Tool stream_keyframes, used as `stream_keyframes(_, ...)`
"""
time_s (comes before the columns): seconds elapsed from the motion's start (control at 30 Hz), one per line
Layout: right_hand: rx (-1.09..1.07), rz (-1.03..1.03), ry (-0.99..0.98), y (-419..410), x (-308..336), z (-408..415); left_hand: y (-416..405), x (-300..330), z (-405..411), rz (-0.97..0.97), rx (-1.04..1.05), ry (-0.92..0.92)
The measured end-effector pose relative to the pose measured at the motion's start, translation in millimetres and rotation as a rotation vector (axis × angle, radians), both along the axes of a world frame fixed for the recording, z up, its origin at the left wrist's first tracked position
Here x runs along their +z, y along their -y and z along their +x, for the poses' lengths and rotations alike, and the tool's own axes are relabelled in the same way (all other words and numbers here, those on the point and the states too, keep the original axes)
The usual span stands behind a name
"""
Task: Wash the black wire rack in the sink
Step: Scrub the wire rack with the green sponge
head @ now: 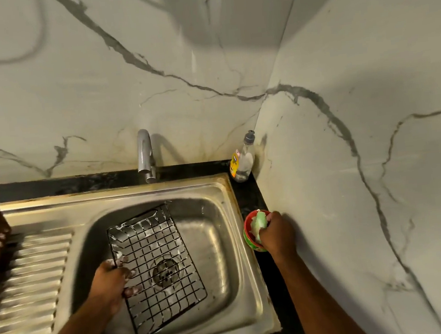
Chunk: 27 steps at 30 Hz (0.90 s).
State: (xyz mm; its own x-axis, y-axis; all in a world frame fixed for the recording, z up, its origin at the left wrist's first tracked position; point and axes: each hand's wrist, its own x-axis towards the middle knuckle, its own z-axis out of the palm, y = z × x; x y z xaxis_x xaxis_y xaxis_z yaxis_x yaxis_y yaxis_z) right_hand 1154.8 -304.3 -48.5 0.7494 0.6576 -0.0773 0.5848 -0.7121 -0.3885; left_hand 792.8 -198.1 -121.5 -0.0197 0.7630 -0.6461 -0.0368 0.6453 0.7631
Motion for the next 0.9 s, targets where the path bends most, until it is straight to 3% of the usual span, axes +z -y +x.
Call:
stream_keyframes(0.1, 0.091, -0.19, 0.243, 3, 0, -3, 1, -1, 1, -0.017, -0.011, -0.006)
stream_keyframes(0.23, 0.148, -0.219, 0.448, 8, -10, -9, 1, -2, 3, -0.028, -0.014, 0.008)
stream_keyframes(0.6, 0.166, -0.336, 0.066, -4, -20, 11, -3, 8, 11, -0.032, -0.036, 0.013)
stream_keyframes(0.8, 0.141, -0.283, 0.064, -8, -22, 7, -7, 19, 14, -0.04, -0.046, 0.021)
stream_keyframes(0.9, 0.176, -0.187, 0.216, -9, -4, -10, -11, 19, 12, -0.042, -0.048, 0.011)
